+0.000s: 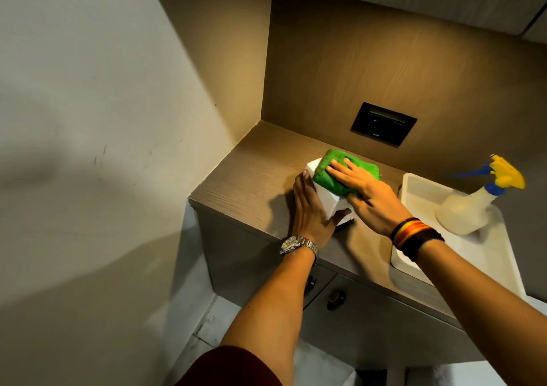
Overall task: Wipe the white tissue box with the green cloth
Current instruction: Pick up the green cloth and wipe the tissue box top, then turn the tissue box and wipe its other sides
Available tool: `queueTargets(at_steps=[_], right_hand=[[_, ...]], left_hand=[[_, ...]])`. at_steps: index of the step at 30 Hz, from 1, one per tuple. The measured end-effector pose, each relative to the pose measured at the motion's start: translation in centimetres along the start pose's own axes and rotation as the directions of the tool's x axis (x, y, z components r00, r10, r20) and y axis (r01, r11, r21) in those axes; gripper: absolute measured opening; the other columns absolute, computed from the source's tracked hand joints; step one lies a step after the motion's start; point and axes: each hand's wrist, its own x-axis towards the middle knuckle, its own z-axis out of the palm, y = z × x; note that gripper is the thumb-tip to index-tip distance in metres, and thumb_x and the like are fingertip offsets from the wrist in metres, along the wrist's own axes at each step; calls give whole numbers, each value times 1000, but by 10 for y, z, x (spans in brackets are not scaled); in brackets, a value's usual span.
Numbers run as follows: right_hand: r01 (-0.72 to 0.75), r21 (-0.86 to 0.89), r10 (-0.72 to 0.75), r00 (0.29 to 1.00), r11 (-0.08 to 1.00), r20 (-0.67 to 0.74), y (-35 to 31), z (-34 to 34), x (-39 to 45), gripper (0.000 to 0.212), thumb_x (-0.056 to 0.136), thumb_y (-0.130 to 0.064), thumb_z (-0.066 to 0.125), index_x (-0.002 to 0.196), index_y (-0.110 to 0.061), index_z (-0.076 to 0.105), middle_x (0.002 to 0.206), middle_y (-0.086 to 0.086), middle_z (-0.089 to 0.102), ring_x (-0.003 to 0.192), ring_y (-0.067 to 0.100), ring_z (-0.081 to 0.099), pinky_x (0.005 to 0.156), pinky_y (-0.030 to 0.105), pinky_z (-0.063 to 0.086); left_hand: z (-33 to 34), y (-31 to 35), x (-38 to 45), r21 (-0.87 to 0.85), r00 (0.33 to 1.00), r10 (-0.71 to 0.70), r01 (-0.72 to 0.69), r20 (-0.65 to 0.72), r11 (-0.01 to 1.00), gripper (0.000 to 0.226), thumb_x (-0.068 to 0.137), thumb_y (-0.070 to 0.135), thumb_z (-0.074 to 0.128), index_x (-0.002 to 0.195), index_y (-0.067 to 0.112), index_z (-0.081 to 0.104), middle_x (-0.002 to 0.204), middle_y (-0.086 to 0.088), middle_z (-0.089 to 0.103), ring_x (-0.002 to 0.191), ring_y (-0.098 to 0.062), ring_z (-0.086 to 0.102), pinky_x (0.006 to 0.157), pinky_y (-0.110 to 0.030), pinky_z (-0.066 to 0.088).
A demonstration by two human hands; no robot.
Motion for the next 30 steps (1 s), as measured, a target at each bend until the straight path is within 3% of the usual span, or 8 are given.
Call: queueTargets(at_steps=[6,10,17,19,21,25,28,30], right_hand=[[-147,114,156,985,983,-73,33,-14,12,60,92,-3,45,144,-33,47,156,-6,40,148,21,30,122,47,24],[-201,65,205,978,977,-47,10,-7,53,54,93,-6,46,144,-25,48,157,0,39,149,27,29,122,41,19],[-80,59,80,997,995,6,-14,-3,30,57,91,-8,45,143,-31,50,154,-8,43,148,16,28,118,32,10],[-66,107,64,998,992,18,-8,-7,10,58,90,-6,44,139,-35,53,150,-15,45,143,8,30,120,35,16],[-84,177,81,996,981,28,-4,-12,-6,58,89,0,44,133,-35,60,142,-20,47,139,3,32,119,35,24],[-172,363,194,981,916,-25,6,-25,-28,51,89,1,42,116,-29,73,132,-3,64,128,17,53,106,31,46],[-190,612,352,923,767,-154,14,-31,-40,46,86,-3,41,111,-22,74,114,9,71,101,32,66,81,32,55],[-147,756,478,845,638,-240,19,-29,-50,48,83,1,39,114,-16,72,113,11,71,99,29,66,80,37,54]], left_hand=[[-5,3,-3,-86,999,-15,12,-42,996,127,75,68,70,158,8,-5,166,-18,4,153,-35,8,121,-32,8],[-2,2,0,-43,999,-10,8,-50,999,129,73,67,73,157,7,-6,165,-21,9,151,-39,14,123,-44,14],[-4,0,-2,30,1000,4,-5,23,1000,131,75,74,66,157,4,-9,167,-20,3,154,-35,3,118,-38,-11],[-5,-2,-1,18,1000,26,-26,16,999,128,76,75,64,156,10,-11,167,-19,3,154,-34,5,121,-39,-5],[-6,-2,0,-9,999,46,-46,18,999,125,77,72,66,156,14,-12,167,-19,3,154,-36,6,124,-47,11],[-13,-4,6,-69,993,76,-71,87,995,127,75,71,68,154,22,-18,167,-15,1,152,-36,14,119,-53,28],[-23,-13,17,-119,989,86,-72,119,990,129,71,78,67,157,22,-11,166,-10,8,151,-32,20,117,-50,33],[-33,-19,22,-178,978,131,-101,163,979,123,71,73,72,157,30,-4,163,-4,18,148,-26,27,115,-51,37]])
